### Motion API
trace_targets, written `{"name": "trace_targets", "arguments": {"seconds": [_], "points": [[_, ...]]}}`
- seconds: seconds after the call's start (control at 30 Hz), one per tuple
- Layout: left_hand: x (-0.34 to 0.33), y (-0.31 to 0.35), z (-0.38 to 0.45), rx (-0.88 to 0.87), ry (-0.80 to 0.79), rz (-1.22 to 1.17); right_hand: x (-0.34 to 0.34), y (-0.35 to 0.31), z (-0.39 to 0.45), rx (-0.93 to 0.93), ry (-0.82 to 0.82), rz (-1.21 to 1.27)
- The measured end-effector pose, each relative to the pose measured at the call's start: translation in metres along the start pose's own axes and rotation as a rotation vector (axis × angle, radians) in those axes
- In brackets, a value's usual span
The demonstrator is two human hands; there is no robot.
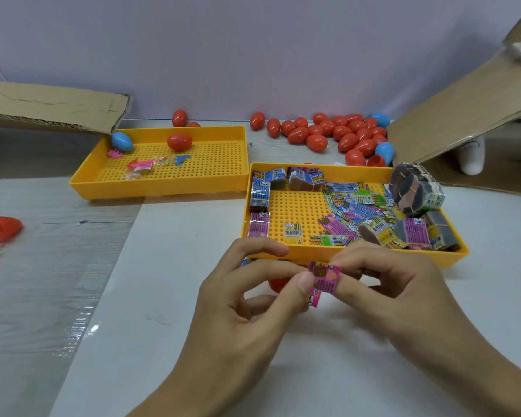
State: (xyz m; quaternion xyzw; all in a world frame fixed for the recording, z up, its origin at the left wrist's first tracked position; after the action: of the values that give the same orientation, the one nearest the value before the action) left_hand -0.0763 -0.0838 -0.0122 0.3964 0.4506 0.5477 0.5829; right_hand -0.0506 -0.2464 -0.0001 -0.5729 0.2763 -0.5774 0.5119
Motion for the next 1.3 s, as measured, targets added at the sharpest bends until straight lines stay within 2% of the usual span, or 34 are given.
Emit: {"name": "trace_targets", "arguments": {"seconds": [0.3, 0.47, 0.6, 0.73, 0.9, 1.13, 1.3], "points": [[0.000, -0.005, 0.000, 0.074, -0.033, -0.118, -0.001, -0.003, -0.003, 0.057, 0.050, -0.129], [-0.002, -0.004, -0.002, 0.113, -0.060, -0.151, 0.004, 0.002, -0.002, 0.058, 0.107, -0.038], [-0.004, -0.006, -0.004, 0.108, -0.051, -0.114, 0.001, -0.005, -0.004, 0.159, 0.110, -0.077], [0.003, -0.006, -0.002, 0.101, 0.033, -0.115, 0.000, 0.000, -0.004, 0.090, 0.115, 0.005], [0.003, -0.005, -0.002, 0.087, 0.021, -0.013, 0.000, 0.003, -0.005, 0.093, 0.104, 0.096], [-0.004, -0.002, -0.001, 0.070, -0.070, 0.014, -0.001, -0.008, -0.008, 0.251, 0.092, -0.070], [0.000, -0.005, 0.000, 0.044, -0.043, -0.020, 0.003, -0.013, -0.008, 0.286, 0.112, -0.121]]}}
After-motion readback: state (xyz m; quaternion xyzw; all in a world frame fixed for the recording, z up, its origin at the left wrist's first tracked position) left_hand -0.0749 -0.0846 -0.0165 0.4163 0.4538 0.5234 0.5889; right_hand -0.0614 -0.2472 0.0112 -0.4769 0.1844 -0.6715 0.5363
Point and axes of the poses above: each hand's wrist, its own z-axis towards the middle knuckle, its own x-axis out of the back of the hand, y = z × x, the point moved 6 cm from there along z, towards the middle knuckle, and after that the axes turned 7 degrees about -z, right-handed, at the moved point
